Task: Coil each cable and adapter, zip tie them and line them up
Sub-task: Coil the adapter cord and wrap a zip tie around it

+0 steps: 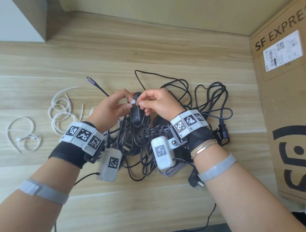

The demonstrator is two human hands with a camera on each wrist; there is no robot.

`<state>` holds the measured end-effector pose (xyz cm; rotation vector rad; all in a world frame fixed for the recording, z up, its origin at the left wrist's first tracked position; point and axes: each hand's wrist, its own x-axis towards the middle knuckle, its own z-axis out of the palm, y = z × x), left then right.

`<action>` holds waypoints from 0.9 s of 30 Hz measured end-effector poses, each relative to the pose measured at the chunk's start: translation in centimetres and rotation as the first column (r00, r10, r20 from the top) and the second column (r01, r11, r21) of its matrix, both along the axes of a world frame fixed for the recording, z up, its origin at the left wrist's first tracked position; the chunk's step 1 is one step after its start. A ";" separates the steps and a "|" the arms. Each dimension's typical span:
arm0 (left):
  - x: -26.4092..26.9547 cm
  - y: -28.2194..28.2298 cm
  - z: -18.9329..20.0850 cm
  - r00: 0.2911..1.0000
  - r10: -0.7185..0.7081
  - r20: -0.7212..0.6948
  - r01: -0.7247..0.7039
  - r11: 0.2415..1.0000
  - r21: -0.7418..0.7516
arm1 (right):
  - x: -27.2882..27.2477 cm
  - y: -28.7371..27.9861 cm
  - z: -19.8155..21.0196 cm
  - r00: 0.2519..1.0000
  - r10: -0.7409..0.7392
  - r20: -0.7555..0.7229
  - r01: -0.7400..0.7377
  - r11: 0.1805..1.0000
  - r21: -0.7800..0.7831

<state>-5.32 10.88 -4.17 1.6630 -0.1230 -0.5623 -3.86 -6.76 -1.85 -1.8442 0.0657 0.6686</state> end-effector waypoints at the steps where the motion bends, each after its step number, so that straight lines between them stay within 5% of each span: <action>1: 0.0 0.0 0.1 1.000 -0.003 0.001 0.003 1.000 0.001 | 0.0 0.0 0.0 1.000 -0.002 -0.003 0.002 1.000 0.007; 20: 0.1 0.0 0.4 0.999 -0.012 -0.044 0.012 1.000 -0.002 | 0.7 -0.1 0.8 0.994 0.079 -0.070 -0.078 0.997 0.010; 27: 0.8 0.1 0.9 0.996 -0.086 0.028 0.079 0.974 0.210 | 0.2 0.3 0.3 0.995 0.095 -0.004 -0.095 0.995 0.003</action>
